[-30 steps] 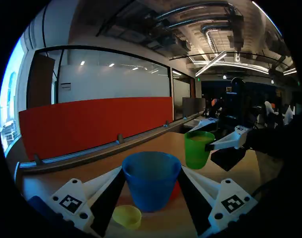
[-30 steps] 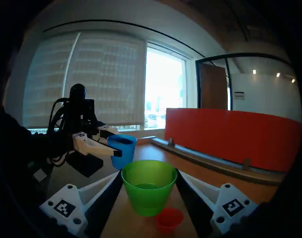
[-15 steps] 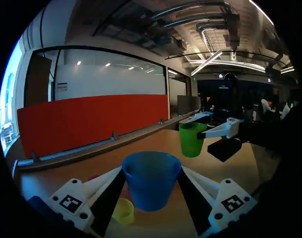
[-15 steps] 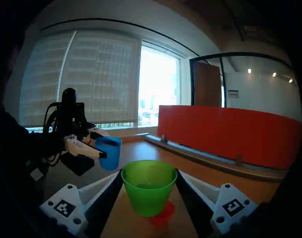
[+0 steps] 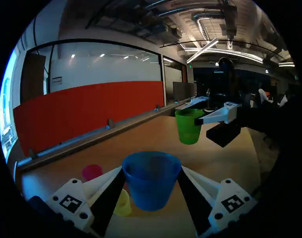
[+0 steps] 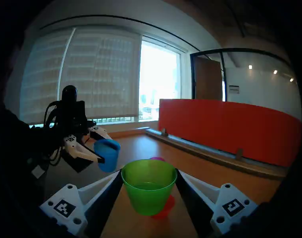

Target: Pour water

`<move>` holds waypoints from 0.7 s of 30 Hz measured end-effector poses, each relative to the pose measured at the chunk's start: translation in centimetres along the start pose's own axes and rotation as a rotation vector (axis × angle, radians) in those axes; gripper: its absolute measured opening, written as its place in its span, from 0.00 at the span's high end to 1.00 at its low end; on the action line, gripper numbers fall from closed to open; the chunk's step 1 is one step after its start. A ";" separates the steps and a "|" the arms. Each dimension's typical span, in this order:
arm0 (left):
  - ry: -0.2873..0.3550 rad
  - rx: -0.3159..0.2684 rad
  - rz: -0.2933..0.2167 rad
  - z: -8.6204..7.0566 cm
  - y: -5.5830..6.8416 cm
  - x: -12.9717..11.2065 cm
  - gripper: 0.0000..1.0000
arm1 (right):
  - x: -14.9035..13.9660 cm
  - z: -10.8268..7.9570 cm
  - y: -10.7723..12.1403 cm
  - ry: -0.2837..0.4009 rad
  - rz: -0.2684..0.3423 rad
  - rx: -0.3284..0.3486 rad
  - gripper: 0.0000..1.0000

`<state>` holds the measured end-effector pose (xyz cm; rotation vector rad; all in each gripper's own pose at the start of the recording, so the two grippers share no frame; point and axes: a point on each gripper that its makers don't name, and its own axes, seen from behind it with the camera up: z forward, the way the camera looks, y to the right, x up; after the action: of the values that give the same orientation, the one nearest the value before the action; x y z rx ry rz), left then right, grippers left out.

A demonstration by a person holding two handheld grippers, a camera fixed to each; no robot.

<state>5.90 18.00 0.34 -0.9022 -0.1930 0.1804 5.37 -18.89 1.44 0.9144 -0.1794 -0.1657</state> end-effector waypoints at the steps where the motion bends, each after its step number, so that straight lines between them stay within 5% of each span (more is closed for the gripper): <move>1: -0.011 -0.005 0.005 0.1 0.2 -0.3 0.15 | -0.3 -0.1 0.0 -0.009 0.001 0.002 0.07; 21: -0.194 -0.090 0.089 1.3 2.7 -5.3 0.14 | -4.4 -1.0 -0.5 -0.137 -0.002 0.047 0.07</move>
<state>0.24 19.41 -1.51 -0.9832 -0.3434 0.3452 1.28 -17.51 0.06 0.9507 -0.3107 -0.2270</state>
